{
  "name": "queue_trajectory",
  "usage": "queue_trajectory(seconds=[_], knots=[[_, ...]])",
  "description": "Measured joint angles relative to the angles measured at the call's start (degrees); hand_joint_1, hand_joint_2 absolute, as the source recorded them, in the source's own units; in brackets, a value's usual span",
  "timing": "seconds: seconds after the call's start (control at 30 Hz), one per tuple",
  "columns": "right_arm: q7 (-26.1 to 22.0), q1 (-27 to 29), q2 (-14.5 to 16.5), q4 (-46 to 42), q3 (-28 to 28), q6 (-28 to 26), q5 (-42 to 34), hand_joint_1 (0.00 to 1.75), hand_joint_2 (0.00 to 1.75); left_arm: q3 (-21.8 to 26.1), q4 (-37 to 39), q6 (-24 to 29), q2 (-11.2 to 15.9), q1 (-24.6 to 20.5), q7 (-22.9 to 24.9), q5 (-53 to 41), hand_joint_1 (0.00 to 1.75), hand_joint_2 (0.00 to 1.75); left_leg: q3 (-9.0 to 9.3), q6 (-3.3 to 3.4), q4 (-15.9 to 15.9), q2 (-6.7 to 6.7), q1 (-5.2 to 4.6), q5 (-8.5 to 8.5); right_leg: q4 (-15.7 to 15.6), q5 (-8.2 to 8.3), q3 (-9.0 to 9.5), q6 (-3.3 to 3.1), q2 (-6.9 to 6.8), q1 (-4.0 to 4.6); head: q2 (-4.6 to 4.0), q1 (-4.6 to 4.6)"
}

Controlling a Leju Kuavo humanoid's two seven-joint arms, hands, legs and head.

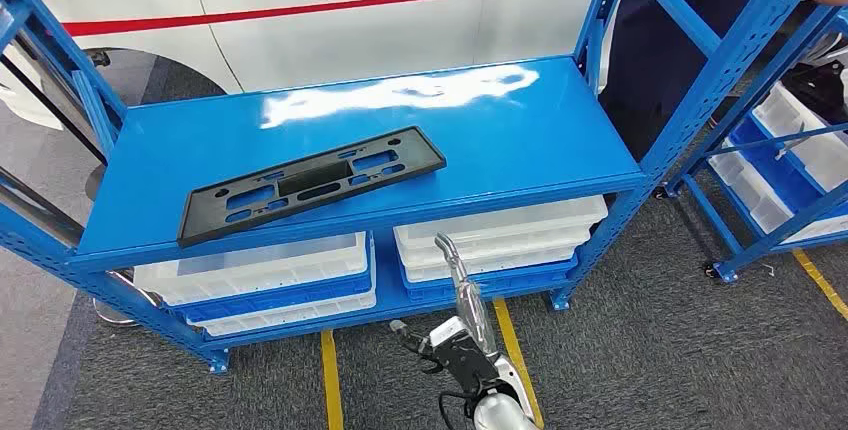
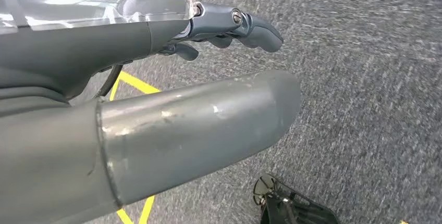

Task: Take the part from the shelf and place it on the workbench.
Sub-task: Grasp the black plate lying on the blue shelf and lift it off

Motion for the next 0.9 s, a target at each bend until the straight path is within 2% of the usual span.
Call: queue_trajectory(seconds=[0.3, 0.43, 0.57, 0.63, 0.8, 0.9], knots=[[-2.8, -2.1, 0.0, -11.8, 9.5, -0.6, 2.9, 0.0, 1.75, -0.8, 1.0, -2.1, 0.0, -0.4, -1.2, -5.7, 0.0, 0.0, 0.0, 0.0, 0.0, 0.0, 0.0, 0.0, 0.0, 0.0, -0.01, 0.0, 0.0, 0.0, 0.0, 0.0], [-2.7, -2.1, -0.2, -16.0, 13.1, 0.2, 1.8, 0.0, 0.0, -1.7, 1.3, -3.7, 0.0, -0.4, -1.2, -9.2, 0.0, 0.0, -0.03, 0.0, 0.1, 0.0, -0.02, -0.01, 0.0, 0.02, -0.03, 0.03, 0.0, -0.02, 0.0, 0.0], [0.8, 0.0, -0.8, -18.1, 13.6, 6.4, -7.4, 0.0, 0.0, -2.9, 1.6, -5.3, 0.2, -0.4, -0.4, -12.7, 0.0, 0.0, -0.06, 0.03, 0.3, 0.0, -0.04, -0.03, 0.0, 0.08, -0.09, 0.15, -0.02, -0.04, 0.0, 0.01], [0.6, 1.6, -1.3, -18.2, 13.1, 8.5, -9.8, 0.0, 0.0, -3.5, 1.6, -5.8, 0.3, -0.4, -0.4, -13.7, 0.0, 0.0, -0.25, 0.07, 0.4, -0.01, -0.04, -0.05, 0.0, 0.14, -0.16, 0.26, -0.04, -0.05, 0.0, 0.01], [0.2, 3.9, -1.9, -18.5, 12.1, 8.9, -8.0, 0.0, 0.0, -4.3, 1.7, -6.0, 0.6, -0.4, -1.0, -14.6, 0.0, 0.0, -0.84, 0.58, 0.9, -0.11, -0.08, -0.23, -0.1, 0.24, -0.19, 0.81, -0.2, -0.1, 0.0, 0.01], [0.2, 4.2, -2.0, -18.8, 11.9, 8.9, -7.6, 0.0, 0.0, -4.4, 1.7, -6.1, 0.7, -0.4, -1.0, -14.6, 0.0, 0.0, -0.48, 1.3, 0.1, -0.42, 0.24, 0.44, -0.2, 0.14, -0.12, 1.46, -0.44, -0.01, 0.0, 0.02]])
